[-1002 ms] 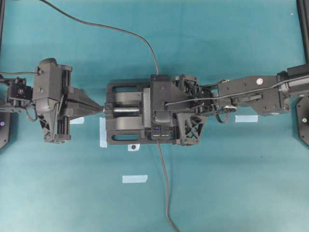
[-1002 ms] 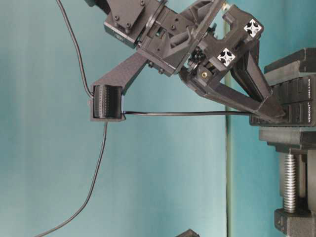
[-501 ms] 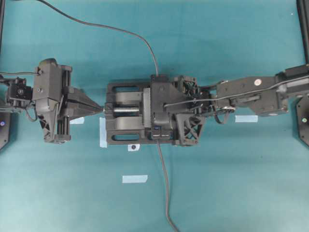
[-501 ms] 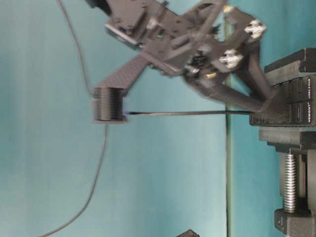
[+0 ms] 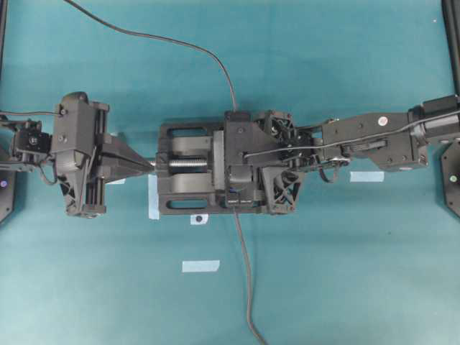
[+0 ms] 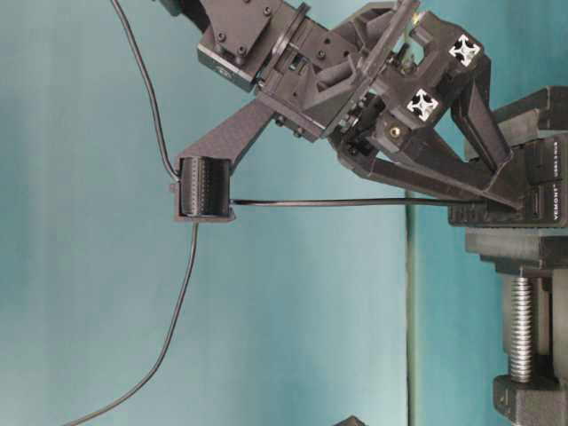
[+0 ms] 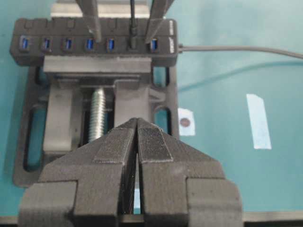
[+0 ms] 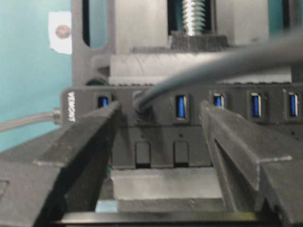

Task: Insert the USB into the second port from the front of the fixed hub.
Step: 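Open the right gripper and lift it away from the plug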

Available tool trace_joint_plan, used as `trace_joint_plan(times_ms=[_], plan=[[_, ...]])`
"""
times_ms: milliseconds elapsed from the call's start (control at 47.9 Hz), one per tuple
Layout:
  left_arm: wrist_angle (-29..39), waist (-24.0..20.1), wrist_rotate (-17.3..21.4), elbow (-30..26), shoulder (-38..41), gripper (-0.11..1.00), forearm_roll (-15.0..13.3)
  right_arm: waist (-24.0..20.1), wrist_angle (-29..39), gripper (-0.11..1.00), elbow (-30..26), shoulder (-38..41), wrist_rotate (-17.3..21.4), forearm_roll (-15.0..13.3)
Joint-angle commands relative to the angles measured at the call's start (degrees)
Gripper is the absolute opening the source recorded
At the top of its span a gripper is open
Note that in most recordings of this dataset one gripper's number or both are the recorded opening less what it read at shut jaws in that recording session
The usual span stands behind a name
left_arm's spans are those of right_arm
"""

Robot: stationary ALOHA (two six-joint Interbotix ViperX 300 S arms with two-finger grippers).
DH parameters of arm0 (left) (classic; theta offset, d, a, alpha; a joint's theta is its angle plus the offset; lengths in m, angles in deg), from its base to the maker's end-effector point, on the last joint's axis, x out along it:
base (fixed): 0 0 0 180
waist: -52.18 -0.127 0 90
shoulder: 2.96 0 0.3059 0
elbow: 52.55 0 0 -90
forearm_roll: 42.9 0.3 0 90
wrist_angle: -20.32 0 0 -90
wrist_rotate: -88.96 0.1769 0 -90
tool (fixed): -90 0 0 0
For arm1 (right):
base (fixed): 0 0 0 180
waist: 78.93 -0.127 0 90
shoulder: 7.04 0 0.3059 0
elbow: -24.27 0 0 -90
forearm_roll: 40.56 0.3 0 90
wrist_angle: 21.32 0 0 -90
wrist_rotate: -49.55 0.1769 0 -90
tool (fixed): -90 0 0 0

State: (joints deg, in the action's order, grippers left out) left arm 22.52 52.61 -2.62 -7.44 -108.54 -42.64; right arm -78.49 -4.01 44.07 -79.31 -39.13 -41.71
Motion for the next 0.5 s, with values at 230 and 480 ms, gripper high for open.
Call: trace_joint_plan(times_ms=[230,480], plan=[[-0.53,0.18,-0.09,-1.14,-0.26,0.0,0.0,-0.35,0.18,0.83,-0.26,-2.64,0.44,0.09],[-0.53,0.18,-0.09,-1.14,-0.26,0.0,0.0,-0.44,1.14,0.83,-0.09,-4.31,0.44,0.18]])
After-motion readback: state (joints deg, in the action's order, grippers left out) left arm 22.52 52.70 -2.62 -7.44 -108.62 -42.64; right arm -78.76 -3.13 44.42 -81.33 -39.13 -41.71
